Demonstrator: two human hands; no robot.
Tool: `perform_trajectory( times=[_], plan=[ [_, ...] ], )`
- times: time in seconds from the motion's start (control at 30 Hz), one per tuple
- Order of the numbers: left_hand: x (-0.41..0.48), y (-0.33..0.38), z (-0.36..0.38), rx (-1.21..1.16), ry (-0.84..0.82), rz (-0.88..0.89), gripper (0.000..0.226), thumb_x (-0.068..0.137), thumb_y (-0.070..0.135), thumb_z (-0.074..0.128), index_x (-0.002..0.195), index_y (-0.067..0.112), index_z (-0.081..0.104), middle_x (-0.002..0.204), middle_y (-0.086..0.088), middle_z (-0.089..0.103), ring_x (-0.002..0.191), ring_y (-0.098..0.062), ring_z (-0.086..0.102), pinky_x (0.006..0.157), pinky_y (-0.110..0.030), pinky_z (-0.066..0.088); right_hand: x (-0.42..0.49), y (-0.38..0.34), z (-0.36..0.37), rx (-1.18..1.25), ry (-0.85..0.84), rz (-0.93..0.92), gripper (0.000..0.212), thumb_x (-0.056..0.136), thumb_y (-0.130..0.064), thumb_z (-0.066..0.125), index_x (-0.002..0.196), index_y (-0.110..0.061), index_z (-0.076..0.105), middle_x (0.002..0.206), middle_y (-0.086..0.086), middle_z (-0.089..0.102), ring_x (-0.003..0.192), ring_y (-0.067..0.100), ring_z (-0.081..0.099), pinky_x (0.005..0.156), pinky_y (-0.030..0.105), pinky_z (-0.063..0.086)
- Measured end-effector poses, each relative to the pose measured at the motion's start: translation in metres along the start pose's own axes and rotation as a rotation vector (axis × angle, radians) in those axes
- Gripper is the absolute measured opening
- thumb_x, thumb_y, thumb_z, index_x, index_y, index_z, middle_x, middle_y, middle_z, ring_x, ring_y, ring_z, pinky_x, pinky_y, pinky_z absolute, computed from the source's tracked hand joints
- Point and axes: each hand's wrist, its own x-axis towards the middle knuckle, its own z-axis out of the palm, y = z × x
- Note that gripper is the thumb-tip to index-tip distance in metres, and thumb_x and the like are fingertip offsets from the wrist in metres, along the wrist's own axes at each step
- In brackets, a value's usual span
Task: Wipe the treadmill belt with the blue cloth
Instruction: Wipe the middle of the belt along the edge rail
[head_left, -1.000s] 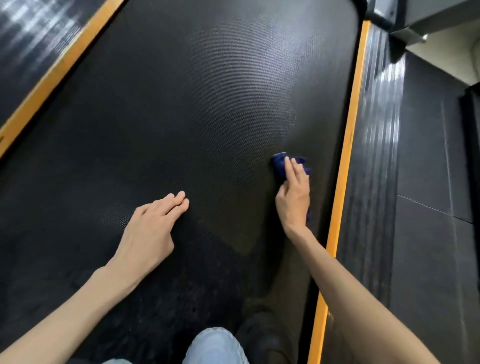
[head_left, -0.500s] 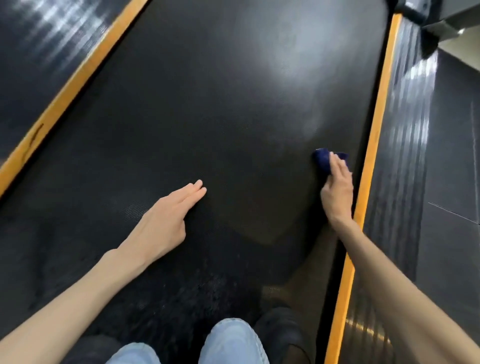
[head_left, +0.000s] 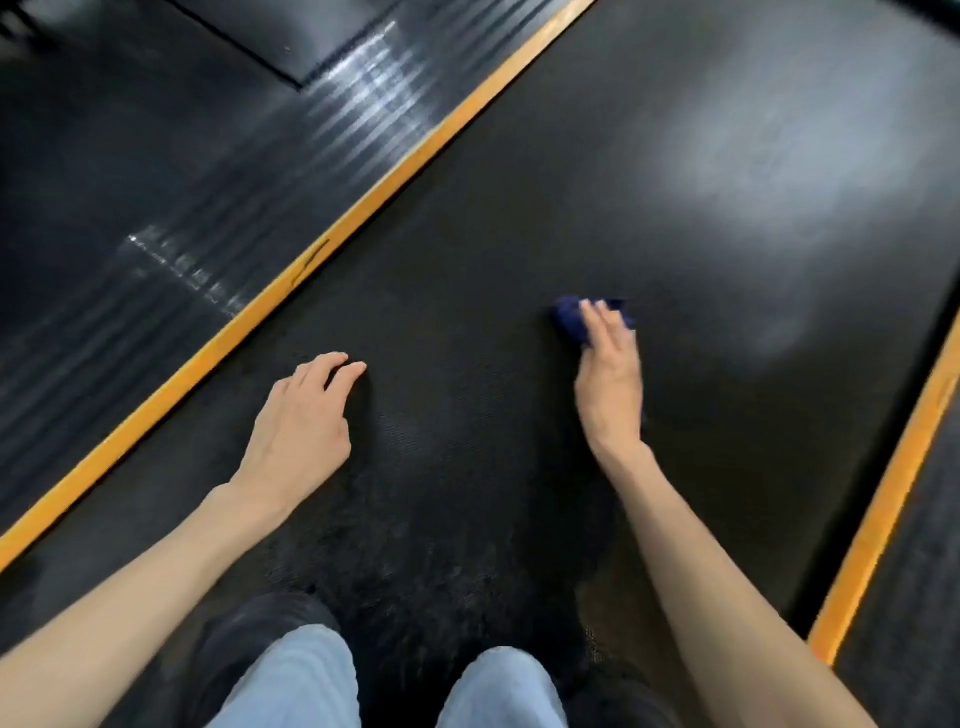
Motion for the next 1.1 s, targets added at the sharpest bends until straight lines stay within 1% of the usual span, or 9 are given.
perform_trajectory(
  times=[0.07,0.13,0.23,0.37,0.47,0.67,0.73,0.87,1.1],
  plan=[
    [-0.014,-0.012,-0.005,0.005,-0.04,-0.077,0.061,0.073,-0.001,0.061,0.132,0.007,0.048,0.134,-0.014,0.047,0.116,-0.032,0.049,0.09,-0.045,0.043,0.025,-0.006,-0.002,-0.021,0.041,0.189,0.052,0.084,0.005,0.041,0.135,-0.005,0.048,0.141,0.016,0.044,0.129,0.035,0.04,0.115,0.036,0.02],
    [-0.024,-0.019,-0.005,-0.006,-0.099,-0.107,0.063,0.079,0.006,0.06,0.139,0.009,0.041,0.142,-0.012,0.04,0.121,-0.031,0.045,0.092,-0.044,0.043,0.026,-0.012,-0.003,-0.066,-0.028,0.127,0.058,0.085,0.009,0.043,0.14,-0.007,0.04,0.146,0.014,0.037,0.134,0.032,0.033,0.115,0.041,0.02],
    [-0.023,-0.018,-0.006,-0.002,-0.195,-0.099,0.071,0.087,0.031,0.056,0.147,0.013,0.024,0.151,-0.01,0.026,0.128,-0.031,0.036,0.098,-0.042,0.041,0.001,0.002,-0.018,-0.126,-0.133,0.019,0.06,0.09,0.005,0.041,0.146,-0.014,0.029,0.153,0.009,0.027,0.141,0.025,0.022,0.118,0.034,0.012],
    [-0.012,-0.013,-0.01,0.117,-0.363,-0.093,0.095,0.082,0.058,0.053,0.149,0.013,0.003,0.155,-0.011,0.006,0.138,-0.031,0.018,0.108,-0.038,0.03,-0.043,0.012,-0.05,-0.143,-0.225,0.149,0.063,0.091,0.009,0.041,0.147,-0.014,0.027,0.155,0.005,0.021,0.143,0.021,0.017,0.117,0.035,0.015],
    [-0.017,-0.012,-0.006,0.121,-0.41,-0.088,0.113,0.075,0.061,0.061,0.148,0.011,-0.009,0.156,-0.013,-0.005,0.142,-0.033,0.007,0.115,-0.04,0.018,-0.05,0.006,-0.059,-0.152,-0.314,0.177,0.069,0.086,0.017,0.043,0.146,-0.011,0.027,0.155,0.007,0.02,0.143,0.021,0.016,0.117,0.034,0.013],
    [-0.02,-0.028,-0.018,0.023,-0.439,-0.028,0.113,0.072,0.053,0.07,0.149,0.019,-0.006,0.157,-0.006,-0.003,0.143,-0.027,0.005,0.115,-0.047,0.012,-0.043,-0.006,-0.058,-0.156,-0.381,0.322,0.072,0.087,0.016,0.042,0.149,-0.015,0.021,0.158,0.002,0.011,0.145,0.021,0.007,0.118,0.035,0.008],
    [-0.021,-0.032,-0.019,-0.008,-0.431,-0.028,0.109,0.074,0.045,0.072,0.149,0.02,-0.002,0.157,-0.004,0.001,0.143,-0.026,0.008,0.115,-0.047,0.015,-0.048,-0.004,-0.059,-0.119,-0.347,0.304,0.063,0.092,0.009,0.04,0.148,-0.018,0.025,0.157,0.0,0.015,0.144,0.018,0.009,0.118,0.035,0.009],
    [-0.015,-0.029,-0.017,0.058,-0.362,-0.04,0.095,0.078,0.038,0.07,0.149,0.023,0.009,0.156,-0.001,0.011,0.14,-0.023,0.016,0.113,-0.051,0.014,-0.06,0.007,-0.048,-0.097,-0.136,0.246,0.054,0.094,0.001,0.041,0.144,-0.02,0.035,0.152,-0.002,0.03,0.142,0.014,0.02,0.116,0.028,0.015],
    [-0.014,-0.035,-0.001,0.011,-0.298,-0.06,0.096,0.077,0.04,0.071,0.149,0.027,0.009,0.155,0.002,0.013,0.136,-0.025,0.02,0.112,-0.05,0.024,-0.059,0.008,-0.031,-0.099,0.063,0.216,0.052,0.09,0.003,0.042,0.139,-0.013,0.042,0.147,0.006,0.039,0.139,0.02,0.029,0.115,0.041,0.024]
  ],
)
